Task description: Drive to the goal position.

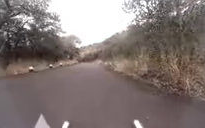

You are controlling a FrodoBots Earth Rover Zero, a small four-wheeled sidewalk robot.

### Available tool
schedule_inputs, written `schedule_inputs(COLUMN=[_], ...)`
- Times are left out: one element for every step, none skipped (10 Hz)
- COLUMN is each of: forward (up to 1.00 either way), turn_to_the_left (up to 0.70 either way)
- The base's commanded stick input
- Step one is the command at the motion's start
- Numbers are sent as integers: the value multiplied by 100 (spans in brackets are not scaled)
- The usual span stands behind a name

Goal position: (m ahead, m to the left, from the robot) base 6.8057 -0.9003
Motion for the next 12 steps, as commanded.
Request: schedule_inputs(forward=[50, 50, 50, 50, 50, 50, 50, 50, 50, 50, 50, 50], turn_to_the_left=[0, 0, 0, 0, 0, 0, 0, 0, 0, 0, 0, 0])
